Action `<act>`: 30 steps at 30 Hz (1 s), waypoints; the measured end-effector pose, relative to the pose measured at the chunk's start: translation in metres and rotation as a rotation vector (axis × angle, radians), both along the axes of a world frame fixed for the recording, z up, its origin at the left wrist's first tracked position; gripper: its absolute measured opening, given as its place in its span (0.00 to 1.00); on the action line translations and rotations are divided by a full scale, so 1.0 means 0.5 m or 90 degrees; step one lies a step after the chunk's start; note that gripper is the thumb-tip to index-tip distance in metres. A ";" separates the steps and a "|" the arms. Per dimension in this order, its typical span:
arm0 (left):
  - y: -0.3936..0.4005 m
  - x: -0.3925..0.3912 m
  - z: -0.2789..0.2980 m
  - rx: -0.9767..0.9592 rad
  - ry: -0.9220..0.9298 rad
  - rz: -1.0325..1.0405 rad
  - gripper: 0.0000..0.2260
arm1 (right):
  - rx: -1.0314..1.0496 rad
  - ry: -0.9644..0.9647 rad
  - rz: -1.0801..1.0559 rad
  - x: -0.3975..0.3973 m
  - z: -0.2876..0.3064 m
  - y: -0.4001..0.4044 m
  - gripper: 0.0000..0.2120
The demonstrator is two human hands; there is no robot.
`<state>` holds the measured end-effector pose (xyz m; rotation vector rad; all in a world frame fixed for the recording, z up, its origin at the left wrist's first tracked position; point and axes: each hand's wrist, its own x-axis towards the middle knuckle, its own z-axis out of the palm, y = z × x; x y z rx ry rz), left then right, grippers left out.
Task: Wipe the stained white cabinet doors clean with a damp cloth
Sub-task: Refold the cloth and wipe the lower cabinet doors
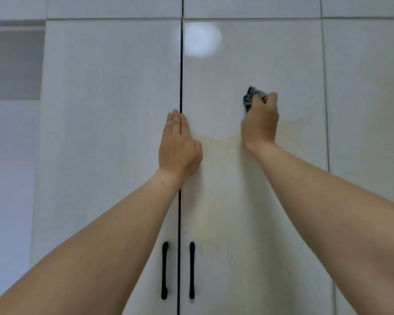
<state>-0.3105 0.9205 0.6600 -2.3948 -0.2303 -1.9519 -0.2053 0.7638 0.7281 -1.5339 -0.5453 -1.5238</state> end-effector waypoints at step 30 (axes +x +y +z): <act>-0.073 0.030 -0.016 -0.083 0.055 0.067 0.35 | -0.299 -0.279 -0.074 0.085 -0.191 -0.115 0.15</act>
